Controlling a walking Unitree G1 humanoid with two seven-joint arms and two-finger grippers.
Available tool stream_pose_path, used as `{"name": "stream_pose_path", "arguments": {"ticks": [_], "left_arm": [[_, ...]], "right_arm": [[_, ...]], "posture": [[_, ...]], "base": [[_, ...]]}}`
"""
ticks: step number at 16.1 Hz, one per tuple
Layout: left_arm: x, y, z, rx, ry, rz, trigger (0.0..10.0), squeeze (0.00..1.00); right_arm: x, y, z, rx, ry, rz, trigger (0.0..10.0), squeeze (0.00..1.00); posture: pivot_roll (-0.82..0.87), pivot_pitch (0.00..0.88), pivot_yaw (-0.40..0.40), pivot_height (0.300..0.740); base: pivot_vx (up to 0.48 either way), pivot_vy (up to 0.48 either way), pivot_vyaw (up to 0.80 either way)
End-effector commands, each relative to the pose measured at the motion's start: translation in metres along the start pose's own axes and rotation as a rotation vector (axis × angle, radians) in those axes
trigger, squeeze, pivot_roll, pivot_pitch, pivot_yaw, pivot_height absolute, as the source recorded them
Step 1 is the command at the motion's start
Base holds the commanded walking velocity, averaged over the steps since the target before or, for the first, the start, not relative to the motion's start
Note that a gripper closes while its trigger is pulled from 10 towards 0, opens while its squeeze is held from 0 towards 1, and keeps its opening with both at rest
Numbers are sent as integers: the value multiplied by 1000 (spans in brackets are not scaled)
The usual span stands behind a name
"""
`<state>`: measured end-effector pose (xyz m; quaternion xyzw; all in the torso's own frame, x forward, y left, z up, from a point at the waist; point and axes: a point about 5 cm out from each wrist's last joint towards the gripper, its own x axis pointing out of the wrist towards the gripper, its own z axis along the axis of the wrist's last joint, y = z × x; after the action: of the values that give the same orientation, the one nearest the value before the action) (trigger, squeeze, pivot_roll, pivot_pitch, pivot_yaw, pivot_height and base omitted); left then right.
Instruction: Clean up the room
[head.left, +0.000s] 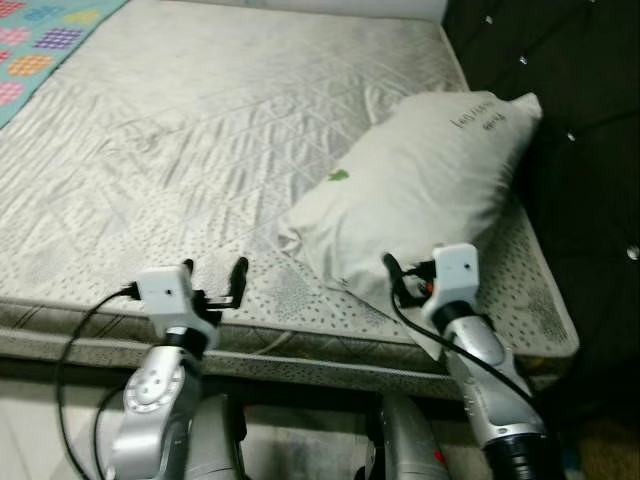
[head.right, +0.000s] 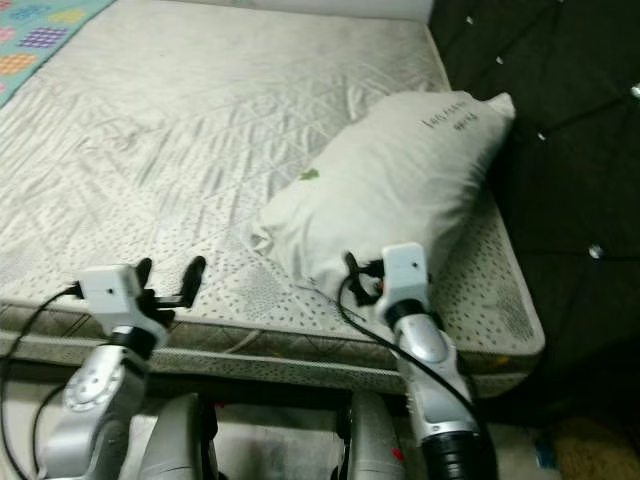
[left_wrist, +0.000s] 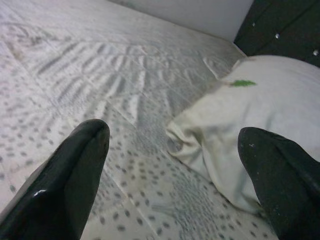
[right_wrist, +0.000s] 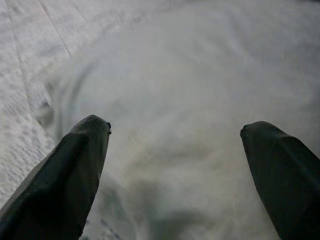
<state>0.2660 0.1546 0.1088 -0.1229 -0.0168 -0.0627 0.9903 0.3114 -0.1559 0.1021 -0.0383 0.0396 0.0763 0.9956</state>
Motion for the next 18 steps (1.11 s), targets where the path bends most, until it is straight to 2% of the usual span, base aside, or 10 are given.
{"name": "stream_pose_path", "arguments": {"ticks": [1,3,4,5,6,7,8,10,14,18], "left_arm": [[-3,2,-3,10,23,18,10000,0],[-3,4,-3,12,29,24,10000,0],[-4,5,-2,18,28,26,10000,0],[-4,5,-1,21,26,28,10000,0],[-5,7,0,25,24,32,10000,0],[-6,8,0,27,25,34,10000,0],[-9,10,-1,34,36,34,10000,0],[-11,14,0,44,43,34,10000,0],[-10,17,2,45,48,29,10000,0],[-11,7,-2,-48,86,-41,10000,0]], "right_arm": [[4,-5,-8,-15,115,-31,10000,0],[6,-12,-9,-45,153,-90,10000,0],[10,-21,-2,-27,125,-145,10000,0],[12,-25,4,-57,103,-169,10000,0],[15,-34,13,-49,59,-216,10000,0],[16,-36,15,-65,63,-224,10000,0],[16,-38,8,-25,130,-244,10000,0],[15,-31,1,13,194,-220,10000,0],[17,-17,1,75,227,-154,10000,0],[20,-4,-4,149,298,-100,10000,0]], "posture": [[-22,134,-31,566],[-19,136,-32,566],[-18,136,-33,566],[-18,136,-33,566],[-13,134,-32,566],[-12,135,-33,566],[-8,135,-33,566],[-6,134,-30,566],[-7,131,-28,566],[1,116,-32,566]], "base": [[0,0,0],[0,0,0],[0,0,0],[0,0,0],[0,0,0],[0,0,0],[0,0,0],[0,0,0],[0,0,0],[0,0,0]]}}
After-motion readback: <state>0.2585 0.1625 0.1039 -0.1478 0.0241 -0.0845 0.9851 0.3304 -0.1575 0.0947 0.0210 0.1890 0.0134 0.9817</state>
